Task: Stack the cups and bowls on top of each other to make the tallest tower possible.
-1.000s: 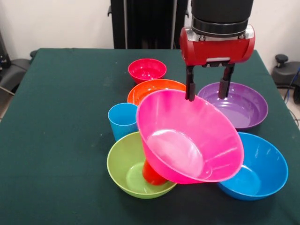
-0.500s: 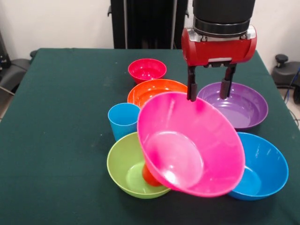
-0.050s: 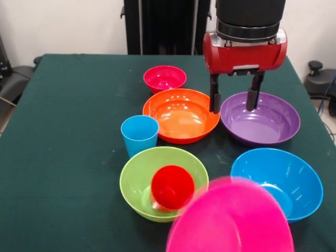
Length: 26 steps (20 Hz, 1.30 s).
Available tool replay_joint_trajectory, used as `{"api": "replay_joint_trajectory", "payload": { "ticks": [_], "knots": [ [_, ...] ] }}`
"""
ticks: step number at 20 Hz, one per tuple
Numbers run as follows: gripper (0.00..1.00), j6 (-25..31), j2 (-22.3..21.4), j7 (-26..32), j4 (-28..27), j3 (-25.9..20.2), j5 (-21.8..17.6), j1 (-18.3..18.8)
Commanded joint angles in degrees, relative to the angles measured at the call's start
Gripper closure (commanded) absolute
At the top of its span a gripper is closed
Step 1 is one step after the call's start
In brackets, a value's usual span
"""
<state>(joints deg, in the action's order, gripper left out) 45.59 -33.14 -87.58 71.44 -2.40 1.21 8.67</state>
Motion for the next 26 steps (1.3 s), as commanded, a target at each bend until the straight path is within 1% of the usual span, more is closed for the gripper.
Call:
{"api": "replay_joint_trajectory", "payload": {
  "ticks": [1, 6, 13, 20, 21, 24, 26],
  "knots": [
    [0.0, -0.1, -2.4, 5.2, 10.0, -6.3, -2.3, 4.2],
    [0.0, -0.1, -2.8, 4.9, 10.5, -7.2, -3.3, 5.4],
    [0.0, 0.1, -2.6, 4.4, 10.3, -7.7, -4.4, 5.7],
    [0.0, -1.8, -1.8, 2.4, 10.2, -6.9, -5.8, 5.0],
    [0.0, -1.8, -1.9, 1.0, 9.6, -6.4, -5.6, 4.5],
    [0.0, -1.6, -2.4, -0.1, 9.3, -6.9, -4.7, 4.4],
    [0.0, -3.7, -0.6, -1.1, 7.6, -6.2, -5.7, 3.8]
  ]
}}
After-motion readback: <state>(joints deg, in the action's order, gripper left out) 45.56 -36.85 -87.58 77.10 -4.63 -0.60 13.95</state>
